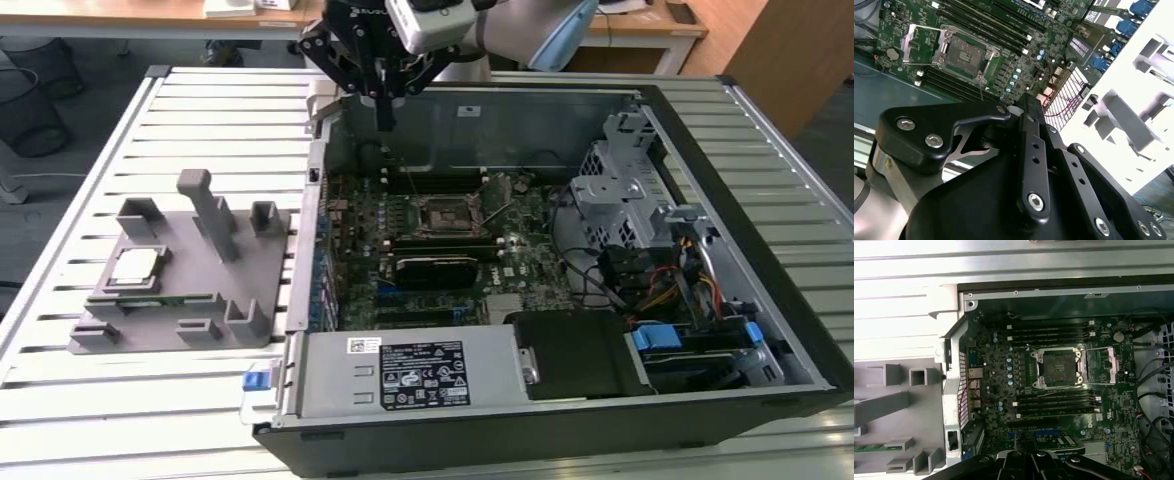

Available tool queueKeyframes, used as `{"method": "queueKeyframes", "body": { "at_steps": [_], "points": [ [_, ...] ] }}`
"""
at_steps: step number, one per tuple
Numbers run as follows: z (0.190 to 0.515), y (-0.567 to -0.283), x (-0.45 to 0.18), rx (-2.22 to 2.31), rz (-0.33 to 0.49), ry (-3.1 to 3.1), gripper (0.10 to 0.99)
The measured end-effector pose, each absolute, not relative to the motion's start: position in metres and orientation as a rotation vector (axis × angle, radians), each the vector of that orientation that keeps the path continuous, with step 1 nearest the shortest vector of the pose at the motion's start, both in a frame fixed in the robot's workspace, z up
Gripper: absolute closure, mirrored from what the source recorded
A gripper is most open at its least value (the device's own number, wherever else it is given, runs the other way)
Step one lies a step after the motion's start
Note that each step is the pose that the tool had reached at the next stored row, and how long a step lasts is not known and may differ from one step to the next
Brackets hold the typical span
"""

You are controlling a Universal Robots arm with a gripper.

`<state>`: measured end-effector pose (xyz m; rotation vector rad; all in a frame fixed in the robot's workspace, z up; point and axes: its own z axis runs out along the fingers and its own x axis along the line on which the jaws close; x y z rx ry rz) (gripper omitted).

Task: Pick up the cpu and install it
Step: 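Reach for the cpu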

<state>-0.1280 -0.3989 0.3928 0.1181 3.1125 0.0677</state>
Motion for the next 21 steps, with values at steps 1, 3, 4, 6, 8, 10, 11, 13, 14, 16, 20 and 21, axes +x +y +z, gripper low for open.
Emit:
{"method": "queueKeyframes", "body": {
  "at_steps": [1,3,4,6,8,10,11,13,14,16,20,21],
  "points": [
    [0.393,-0.399,-0.128,0.118,0.068,3.112,0.98],
    [0.393,-0.399,-0.129,0.118,0.068,3.112,0.98],
    [0.393,-0.399,-0.13,0.118,0.068,3.113,0.98],
    [0.392,-0.399,-0.131,0.118,0.068,3.112,0.98],
    [0.392,-0.399,-0.132,0.118,0.068,3.113,0.98],
    [0.392,-0.399,-0.132,0.118,0.068,3.113,0.98],
    [0.392,-0.399,-0.133,0.118,0.068,3.112,0.98],
    [0.392,-0.399,-0.134,0.118,0.068,3.112,0.98],
    [0.392,-0.399,-0.135,0.118,0.068,3.112,0.98],
    [0.392,-0.399,-0.137,0.118,0.068,3.112,0.98],
    [0.392,-0.399,-0.139,0.118,0.067,3.113,0.98],
    [0.392,-0.399,-0.14,0.118,0.068,3.112,0.98]
  ]
}}
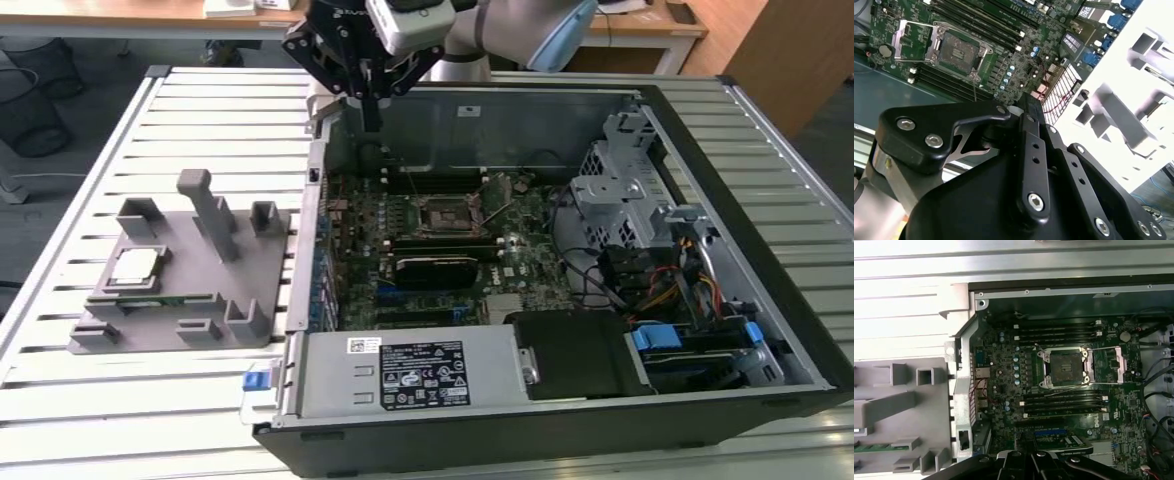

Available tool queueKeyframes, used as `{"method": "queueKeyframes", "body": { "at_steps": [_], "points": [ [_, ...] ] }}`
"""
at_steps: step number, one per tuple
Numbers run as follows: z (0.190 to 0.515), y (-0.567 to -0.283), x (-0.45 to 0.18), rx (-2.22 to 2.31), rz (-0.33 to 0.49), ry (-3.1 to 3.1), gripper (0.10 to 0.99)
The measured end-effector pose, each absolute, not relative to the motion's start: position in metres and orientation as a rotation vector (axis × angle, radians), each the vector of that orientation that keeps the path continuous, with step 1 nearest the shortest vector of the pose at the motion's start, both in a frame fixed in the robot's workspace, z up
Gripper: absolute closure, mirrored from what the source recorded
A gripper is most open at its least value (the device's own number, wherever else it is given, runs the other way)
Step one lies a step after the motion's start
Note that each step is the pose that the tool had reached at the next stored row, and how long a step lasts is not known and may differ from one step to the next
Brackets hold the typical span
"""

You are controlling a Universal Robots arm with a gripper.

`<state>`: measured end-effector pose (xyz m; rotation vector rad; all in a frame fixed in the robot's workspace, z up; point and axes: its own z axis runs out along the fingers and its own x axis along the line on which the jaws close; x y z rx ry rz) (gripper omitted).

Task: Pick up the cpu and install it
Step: 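Reach for the cpu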

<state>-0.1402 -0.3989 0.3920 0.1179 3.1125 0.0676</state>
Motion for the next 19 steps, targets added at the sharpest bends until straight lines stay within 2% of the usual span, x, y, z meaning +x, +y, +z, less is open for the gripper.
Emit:
{"method": "queueKeyframes", "body": {
  "at_steps": [19],
  "points": [
    [0.392,-0.399,-0.154,0.118,0.068,3.112,0.98]
  ]
}}
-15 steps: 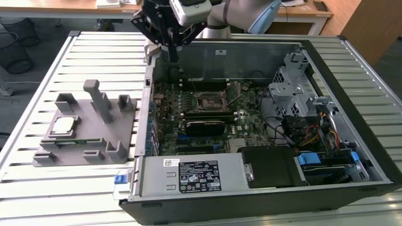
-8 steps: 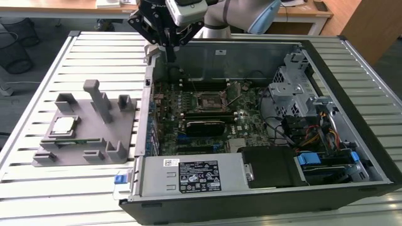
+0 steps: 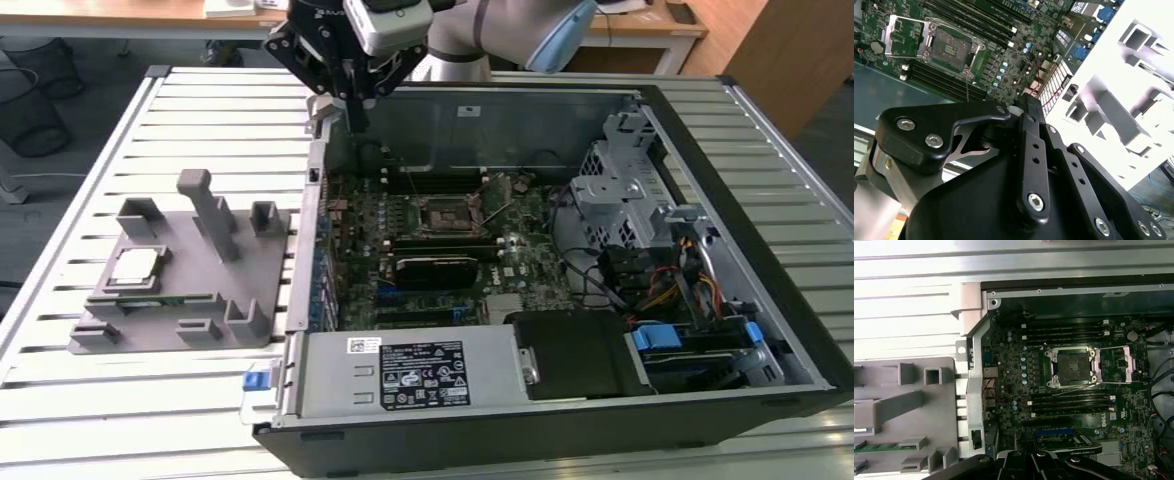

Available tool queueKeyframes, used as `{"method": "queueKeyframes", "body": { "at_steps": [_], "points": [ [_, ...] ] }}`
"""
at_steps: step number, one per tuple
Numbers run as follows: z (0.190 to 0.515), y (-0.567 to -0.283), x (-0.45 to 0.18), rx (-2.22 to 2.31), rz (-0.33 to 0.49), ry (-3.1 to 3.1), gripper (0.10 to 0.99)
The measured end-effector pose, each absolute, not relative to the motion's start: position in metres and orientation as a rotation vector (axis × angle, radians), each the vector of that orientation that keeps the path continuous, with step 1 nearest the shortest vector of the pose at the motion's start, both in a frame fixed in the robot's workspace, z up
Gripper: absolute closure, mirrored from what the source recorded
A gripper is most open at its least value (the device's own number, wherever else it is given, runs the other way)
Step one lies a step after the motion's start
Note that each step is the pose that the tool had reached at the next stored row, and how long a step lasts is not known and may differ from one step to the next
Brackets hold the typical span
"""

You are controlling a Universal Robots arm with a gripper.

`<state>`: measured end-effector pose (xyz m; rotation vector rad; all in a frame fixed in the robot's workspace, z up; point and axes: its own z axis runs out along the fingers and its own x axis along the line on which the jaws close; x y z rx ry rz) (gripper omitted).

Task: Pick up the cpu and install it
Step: 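Reach for the cpu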

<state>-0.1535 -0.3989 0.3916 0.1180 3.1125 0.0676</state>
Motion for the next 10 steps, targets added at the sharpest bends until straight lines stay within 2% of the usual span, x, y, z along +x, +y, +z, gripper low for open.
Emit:
{"method": "queueKeyframes", "body": {
  "at_steps": [10],
  "points": [
    [0.391,-0.399,-0.165,0.118,0.068,3.112,0.98]
  ]
}}
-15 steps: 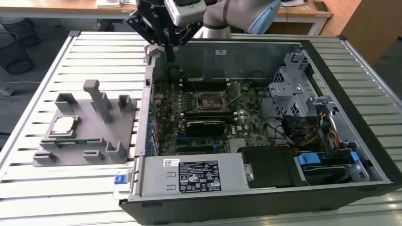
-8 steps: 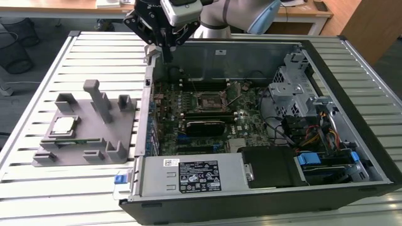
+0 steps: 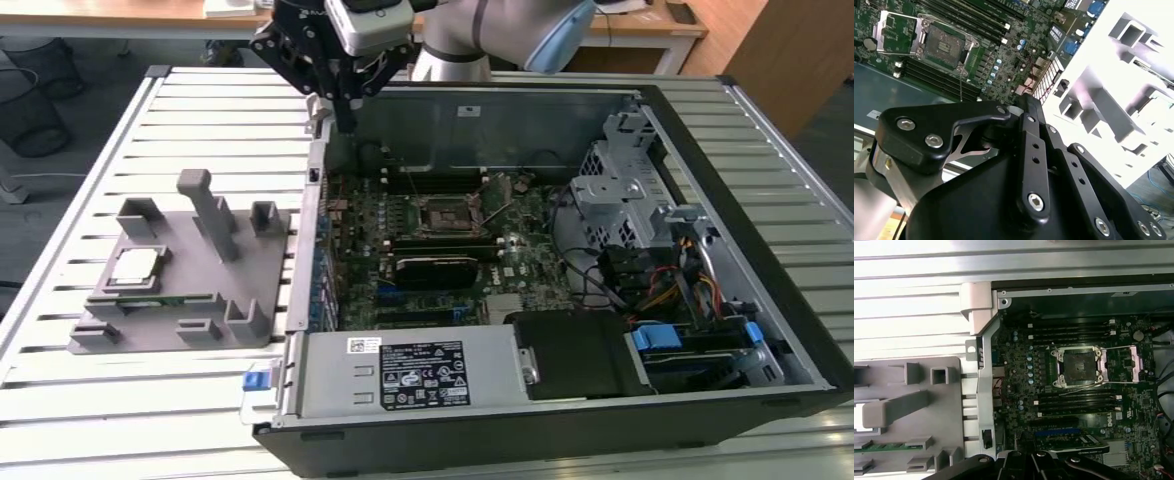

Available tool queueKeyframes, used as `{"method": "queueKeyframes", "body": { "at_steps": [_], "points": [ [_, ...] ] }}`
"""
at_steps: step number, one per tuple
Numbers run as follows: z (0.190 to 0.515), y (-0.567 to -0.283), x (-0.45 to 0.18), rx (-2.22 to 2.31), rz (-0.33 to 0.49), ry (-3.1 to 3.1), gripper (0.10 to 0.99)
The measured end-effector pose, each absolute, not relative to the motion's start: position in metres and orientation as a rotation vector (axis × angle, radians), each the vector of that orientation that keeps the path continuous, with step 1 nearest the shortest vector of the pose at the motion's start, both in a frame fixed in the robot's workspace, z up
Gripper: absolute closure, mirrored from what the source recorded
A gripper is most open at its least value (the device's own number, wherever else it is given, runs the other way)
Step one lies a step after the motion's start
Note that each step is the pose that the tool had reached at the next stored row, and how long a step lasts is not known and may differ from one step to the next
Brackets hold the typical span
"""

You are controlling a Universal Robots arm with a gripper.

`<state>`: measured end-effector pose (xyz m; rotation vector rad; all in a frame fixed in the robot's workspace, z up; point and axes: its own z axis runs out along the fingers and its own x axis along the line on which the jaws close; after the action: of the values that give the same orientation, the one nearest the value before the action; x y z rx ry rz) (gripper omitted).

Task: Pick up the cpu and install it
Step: 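Reach for the cpu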

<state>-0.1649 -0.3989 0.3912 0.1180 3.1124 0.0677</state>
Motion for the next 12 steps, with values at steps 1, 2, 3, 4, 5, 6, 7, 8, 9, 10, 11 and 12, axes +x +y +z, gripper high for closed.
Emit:
{"method": "queueKeyframes", "body": {
  "at_steps": [1,2,3,4,5,6,7,8,9,10,11,12],
  "points": [
    [0.391,-0.399,-0.166,0.118,0.068,3.112,0.98],
    [0.391,-0.399,-0.167,0.118,0.068,3.112,0.98],
    [0.391,-0.399,-0.168,0.118,0.068,3.112,0.98],
    [0.391,-0.399,-0.169,0.118,0.068,3.112,0.98],
    [0.391,-0.399,-0.17,0.118,0.068,3.113,0.98],
    [0.391,-0.399,-0.171,0.118,0.068,3.112,0.98],
    [0.391,-0.399,-0.173,0.118,0.068,3.113,0.98],
    [0.391,-0.399,-0.174,0.118,0.068,3.112,0.98],
    [0.391,-0.399,-0.175,0.118,0.068,3.113,0.98],
    [0.391,-0.399,-0.176,0.118,0.068,3.112,0.98],
    [0.391,-0.399,-0.177,0.118,0.068,3.113,0.98],
    [0.391,-0.399,-0.178,0.118,0.068,3.113,0.98]
  ]
}}
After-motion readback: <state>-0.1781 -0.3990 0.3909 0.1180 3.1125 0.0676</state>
